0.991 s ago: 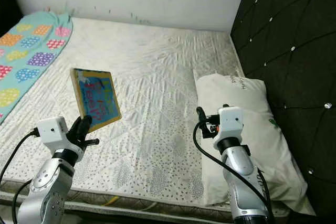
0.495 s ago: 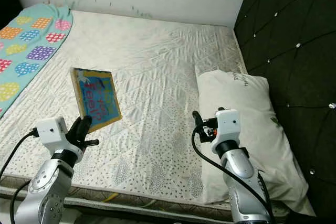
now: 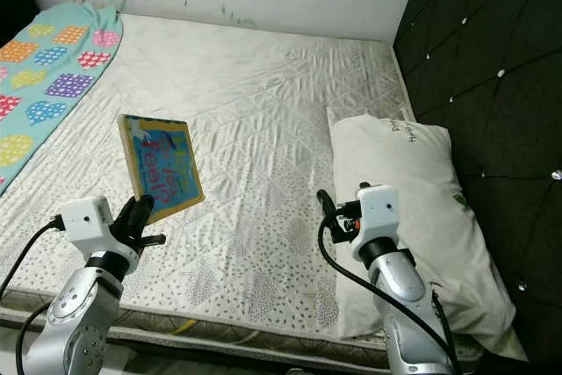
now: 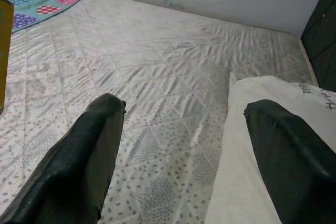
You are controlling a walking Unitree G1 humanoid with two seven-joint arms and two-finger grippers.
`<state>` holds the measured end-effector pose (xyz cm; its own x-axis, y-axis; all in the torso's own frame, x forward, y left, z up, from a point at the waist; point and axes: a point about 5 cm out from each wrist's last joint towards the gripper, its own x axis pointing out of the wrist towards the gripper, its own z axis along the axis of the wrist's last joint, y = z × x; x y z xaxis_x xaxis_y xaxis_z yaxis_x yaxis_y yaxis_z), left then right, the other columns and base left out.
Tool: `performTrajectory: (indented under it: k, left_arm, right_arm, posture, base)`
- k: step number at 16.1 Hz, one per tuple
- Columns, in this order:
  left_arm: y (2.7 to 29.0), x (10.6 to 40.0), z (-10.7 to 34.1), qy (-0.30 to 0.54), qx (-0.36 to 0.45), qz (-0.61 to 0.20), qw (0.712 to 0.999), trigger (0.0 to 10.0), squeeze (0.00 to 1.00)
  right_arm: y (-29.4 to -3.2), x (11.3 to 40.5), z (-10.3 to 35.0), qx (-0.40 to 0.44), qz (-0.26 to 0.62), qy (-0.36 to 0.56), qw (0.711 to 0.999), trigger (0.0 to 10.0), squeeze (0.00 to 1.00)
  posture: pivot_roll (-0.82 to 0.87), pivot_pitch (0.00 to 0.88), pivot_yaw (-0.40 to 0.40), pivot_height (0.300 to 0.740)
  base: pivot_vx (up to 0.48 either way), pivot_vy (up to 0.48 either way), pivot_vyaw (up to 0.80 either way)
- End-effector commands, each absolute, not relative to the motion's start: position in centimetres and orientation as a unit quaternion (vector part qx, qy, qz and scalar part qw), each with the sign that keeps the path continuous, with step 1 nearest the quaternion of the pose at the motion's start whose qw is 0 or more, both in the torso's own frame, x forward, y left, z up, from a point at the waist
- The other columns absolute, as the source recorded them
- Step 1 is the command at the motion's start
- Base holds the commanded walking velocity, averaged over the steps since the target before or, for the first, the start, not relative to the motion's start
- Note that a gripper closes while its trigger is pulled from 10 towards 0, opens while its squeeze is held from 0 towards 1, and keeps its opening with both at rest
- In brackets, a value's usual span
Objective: Clean up the room
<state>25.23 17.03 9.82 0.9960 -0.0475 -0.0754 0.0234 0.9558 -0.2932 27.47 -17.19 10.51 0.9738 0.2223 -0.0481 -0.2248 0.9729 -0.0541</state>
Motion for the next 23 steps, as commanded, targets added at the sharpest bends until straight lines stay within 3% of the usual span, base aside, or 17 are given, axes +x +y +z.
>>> performTrajectory:
  k: [1,9,23]
  left_arm:
    - [16.8,25.4,11.0,0.018,-0.145,-0.026,0.989,10.0,0.00]
    - [16.6,25.5,11.0,0.015,-0.144,-0.023,0.989,10.0,0.00]
    - [16.7,25.7,11.3,-0.001,-0.146,-0.029,0.989,10.0,0.00]
  right_arm:
    - [-17.3,27.4,10.7,-0.030,0.114,0.022,0.993,10.0,0.00]
    - [-17.0,27.6,10.9,-0.028,0.128,0.017,0.991,10.0,0.00]
    - [-16.9,28.5,11.4,-0.031,0.136,-0.001,0.990,10.0,0.00]
  posture:
    - [-0.12,0.115,-0.033,0.680]
    - [-0.12,0.111,-0.042,0.578]
    - [-0.13,0.115,-0.040,0.573]
  base:
    - [0.000,0.000,0.00]
    - [0.000,0.000,0.00]
    - [0.000,0.000,0.00]
